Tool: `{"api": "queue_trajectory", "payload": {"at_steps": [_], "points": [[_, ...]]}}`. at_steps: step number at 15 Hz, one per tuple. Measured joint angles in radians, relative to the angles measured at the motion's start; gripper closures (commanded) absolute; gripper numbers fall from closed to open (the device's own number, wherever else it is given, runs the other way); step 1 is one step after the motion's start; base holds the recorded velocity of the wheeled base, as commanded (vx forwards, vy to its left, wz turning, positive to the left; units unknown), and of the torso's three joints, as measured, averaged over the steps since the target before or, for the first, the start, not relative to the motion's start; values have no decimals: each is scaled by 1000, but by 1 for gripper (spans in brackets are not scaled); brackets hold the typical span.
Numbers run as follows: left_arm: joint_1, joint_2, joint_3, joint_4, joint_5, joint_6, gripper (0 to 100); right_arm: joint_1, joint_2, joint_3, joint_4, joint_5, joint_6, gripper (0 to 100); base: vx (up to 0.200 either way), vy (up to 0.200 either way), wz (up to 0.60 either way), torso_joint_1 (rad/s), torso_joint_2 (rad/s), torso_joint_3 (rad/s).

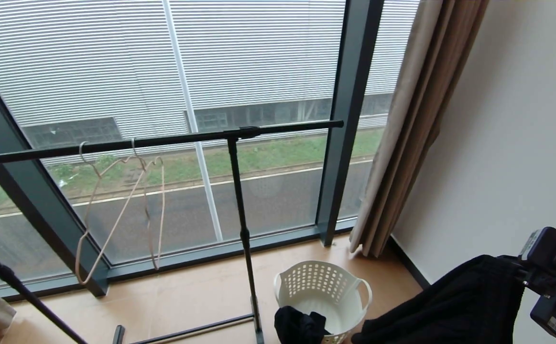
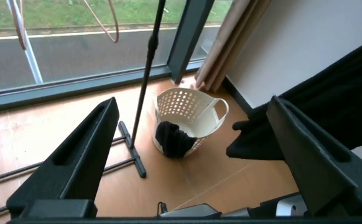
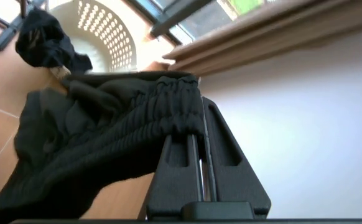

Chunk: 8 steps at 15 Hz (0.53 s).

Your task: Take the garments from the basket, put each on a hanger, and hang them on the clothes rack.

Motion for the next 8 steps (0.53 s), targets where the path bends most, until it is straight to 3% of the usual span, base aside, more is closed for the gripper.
{"api": "queue_trajectory", "payload": {"at_steps": [3, 7, 8], "points": [[0, 0, 0, -1, -1, 1, 0, 1, -1, 0, -3, -1, 0, 100, 0, 0, 600, 110, -211, -123], [0, 0, 0, 0, -1, 2, 0, 1, -1, 1, -3, 1, 0, 100, 0, 0, 0, 33, -85, -30], [0, 0, 0, 0, -3, 3, 0, 1, -2, 2, -2, 1, 0, 100, 0, 200, 0, 7, 7, 12]]}}
